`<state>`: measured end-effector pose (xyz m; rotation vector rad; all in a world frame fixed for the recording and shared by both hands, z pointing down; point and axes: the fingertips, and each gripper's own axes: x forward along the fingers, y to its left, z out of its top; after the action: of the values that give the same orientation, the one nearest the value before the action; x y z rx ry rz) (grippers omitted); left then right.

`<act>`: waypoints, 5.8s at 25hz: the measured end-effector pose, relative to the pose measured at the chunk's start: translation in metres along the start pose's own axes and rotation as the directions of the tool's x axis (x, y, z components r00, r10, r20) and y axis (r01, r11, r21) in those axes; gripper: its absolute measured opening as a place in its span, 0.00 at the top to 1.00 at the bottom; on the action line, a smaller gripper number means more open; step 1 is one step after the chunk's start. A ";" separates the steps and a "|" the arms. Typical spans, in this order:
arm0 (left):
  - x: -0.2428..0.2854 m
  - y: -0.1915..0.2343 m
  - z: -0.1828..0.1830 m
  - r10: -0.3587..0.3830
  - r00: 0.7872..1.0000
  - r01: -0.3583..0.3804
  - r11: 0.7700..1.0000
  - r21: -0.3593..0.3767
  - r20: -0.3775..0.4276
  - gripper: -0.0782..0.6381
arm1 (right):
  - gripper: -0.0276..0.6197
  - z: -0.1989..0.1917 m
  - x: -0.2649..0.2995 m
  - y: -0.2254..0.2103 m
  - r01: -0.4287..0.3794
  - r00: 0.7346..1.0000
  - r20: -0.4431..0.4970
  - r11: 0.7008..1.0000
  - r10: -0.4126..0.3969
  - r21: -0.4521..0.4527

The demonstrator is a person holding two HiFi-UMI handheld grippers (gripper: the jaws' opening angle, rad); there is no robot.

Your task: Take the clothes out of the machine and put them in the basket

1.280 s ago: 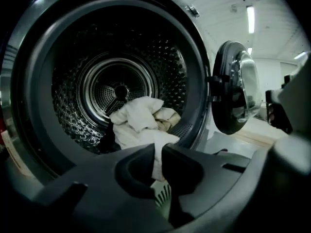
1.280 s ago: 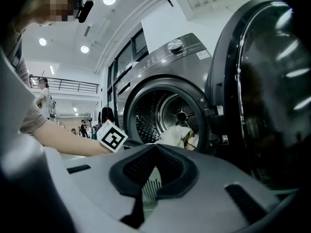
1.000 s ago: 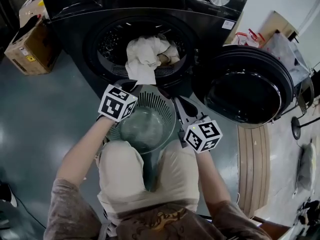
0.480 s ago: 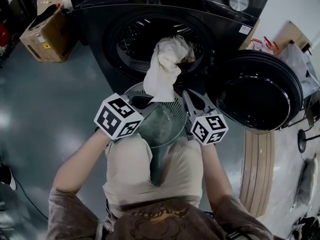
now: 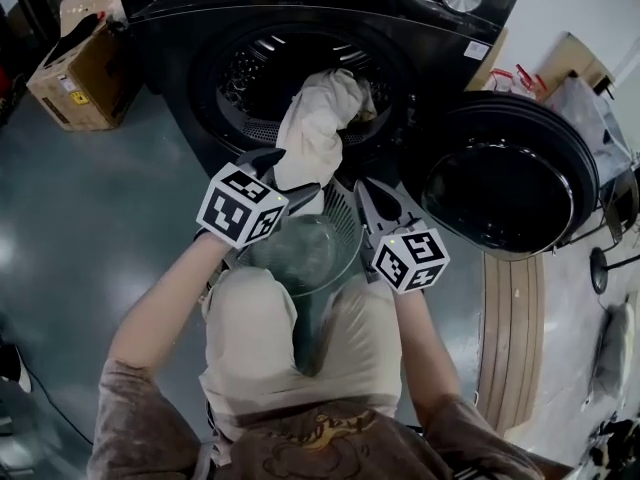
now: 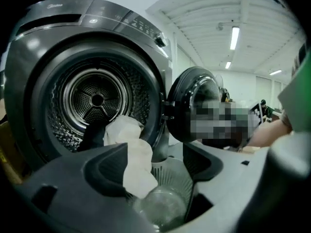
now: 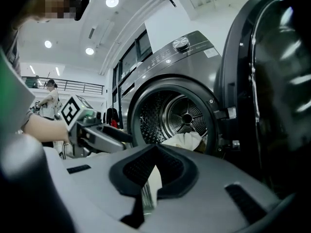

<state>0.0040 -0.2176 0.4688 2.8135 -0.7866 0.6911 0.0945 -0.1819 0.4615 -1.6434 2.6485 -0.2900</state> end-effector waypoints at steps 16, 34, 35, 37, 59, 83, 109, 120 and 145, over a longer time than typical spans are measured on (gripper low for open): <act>0.170 0.126 -0.003 0.209 0.973 -0.210 0.978 0.000 -0.096 0.28 | 0.96 -0.002 -0.029 -0.006 0.075 0.997 -0.012 0.997 -0.075 -0.010; 0.123 0.096 -0.007 0.119 0.993 -0.118 0.986 -0.114 0.002 0.81 | 0.96 -0.003 -0.026 -0.008 0.086 0.996 -0.013 0.996 -0.086 -0.014; 0.114 0.088 -0.006 0.100 0.995 -0.099 0.989 -0.106 0.011 0.82 | 0.96 -0.002 -0.026 -0.008 0.085 0.996 -0.012 0.996 -0.085 -0.014; 0.095 0.071 -0.005 0.063 0.998 -0.060 0.994 -0.086 0.027 0.82 | 0.96 -0.002 -0.025 -0.009 0.084 0.996 -0.012 0.996 -0.084 -0.014; -0.013 -0.026 -0.042 -0.093 0.992 0.099 0.993 0.069 -0.086 0.46 | 0.96 -0.007 -0.002 -0.004 0.038 0.999 0.004 0.999 -0.038 0.014; 0.076 0.045 -0.018 -0.043 0.999 0.043 0.994 0.104 -0.005 0.30 | 0.96 -0.014 -0.018 -0.018 0.097 0.995 -0.019 0.995 -0.097 0.000; 0.180 0.089 -0.034 -0.008 0.983 0.022 0.997 0.073 -0.183 0.77 | 0.96 -0.024 -0.033 -0.025 0.147 0.987 -0.057 0.989 -0.147 -0.014; 0.052 0.017 -0.058 -0.142 0.968 0.156 0.986 0.055 -0.207 0.78 | 0.96 -0.026 -0.022 -0.030 0.105 0.994 -0.029 0.994 -0.105 0.013; -0.022 0.003 -0.034 -0.035 0.995 0.037 0.999 0.020 -0.097 0.42 | 0.96 -0.027 -0.005 -0.020 0.053 0.999 -0.012 0.998 -0.053 0.017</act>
<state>-0.0277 -0.2013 0.4886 2.7823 -0.7141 0.8274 0.1113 -0.1820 0.4910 -1.7135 2.6062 -0.3230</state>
